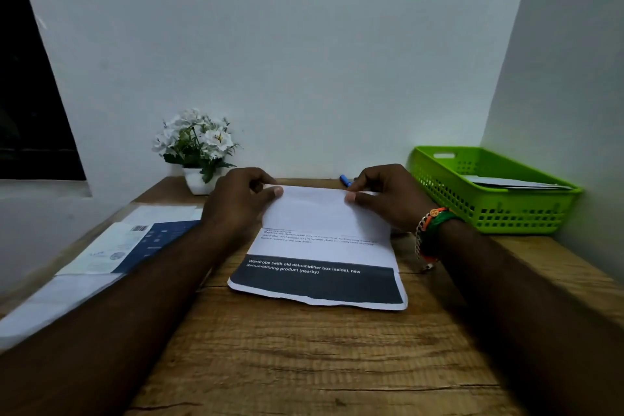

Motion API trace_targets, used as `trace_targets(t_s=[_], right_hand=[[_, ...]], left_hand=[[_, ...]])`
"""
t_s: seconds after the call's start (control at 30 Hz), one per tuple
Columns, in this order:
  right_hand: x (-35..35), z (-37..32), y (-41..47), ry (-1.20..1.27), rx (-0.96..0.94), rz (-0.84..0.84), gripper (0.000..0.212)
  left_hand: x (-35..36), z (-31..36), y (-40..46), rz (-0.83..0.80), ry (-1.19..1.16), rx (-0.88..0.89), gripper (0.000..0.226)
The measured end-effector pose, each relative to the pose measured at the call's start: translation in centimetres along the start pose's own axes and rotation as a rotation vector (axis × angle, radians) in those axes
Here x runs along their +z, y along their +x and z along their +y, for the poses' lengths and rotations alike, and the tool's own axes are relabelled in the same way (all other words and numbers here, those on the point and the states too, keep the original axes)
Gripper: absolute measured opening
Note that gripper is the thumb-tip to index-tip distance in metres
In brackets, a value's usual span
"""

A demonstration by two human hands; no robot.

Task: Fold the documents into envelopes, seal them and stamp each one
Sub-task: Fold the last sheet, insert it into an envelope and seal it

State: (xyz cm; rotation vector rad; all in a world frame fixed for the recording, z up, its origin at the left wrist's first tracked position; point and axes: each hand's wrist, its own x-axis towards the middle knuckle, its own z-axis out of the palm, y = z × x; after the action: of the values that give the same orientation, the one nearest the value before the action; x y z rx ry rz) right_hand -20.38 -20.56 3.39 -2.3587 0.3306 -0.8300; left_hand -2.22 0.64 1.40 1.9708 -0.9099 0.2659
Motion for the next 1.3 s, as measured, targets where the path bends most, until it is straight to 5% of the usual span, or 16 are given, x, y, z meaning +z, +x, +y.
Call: trace_targets(t_s=[0.23, 0.5, 0.67, 0.9, 1.07, 1.3], right_hand=[[-1.3, 0.7, -0.1, -0.075, 0.096, 0.032, 0.01], [-3.4, -0.5, -0.3, -0.24, -0.005, 0.082, 0.014], [-4.0, -1.7, -0.8, -0.331, -0.034, -0.064, 0.01], [-3.2, -1.7, -1.3, -0.456, -0.015, -0.282, 0.004], [-2.4, -1.8, -1.6, -0.523, -0.001, -0.416, 0.006], [1.6, -3.7, -2.2, -0.443, -0.08, -0.486, 0.067]], left_hand=[[-0.3, 0.2, 0.0, 0.043, 0.098, 0.02, 0.008], [-1.6, 0.2, -0.1, 0.142, 0.104, 0.018, 0.008], [-2.1, 0.6, -0.3, 0.169, 0.135, 0.01, 0.048], [-0.8, 0.7, -1.1, -0.199, 0.198, 0.118, 0.023], [0.4, 1.0, -2.3, -0.407, 0.281, 0.18, 0.039], [0.6, 1.3, -2.0, -0.483, 0.361, 0.171, 0.042]])
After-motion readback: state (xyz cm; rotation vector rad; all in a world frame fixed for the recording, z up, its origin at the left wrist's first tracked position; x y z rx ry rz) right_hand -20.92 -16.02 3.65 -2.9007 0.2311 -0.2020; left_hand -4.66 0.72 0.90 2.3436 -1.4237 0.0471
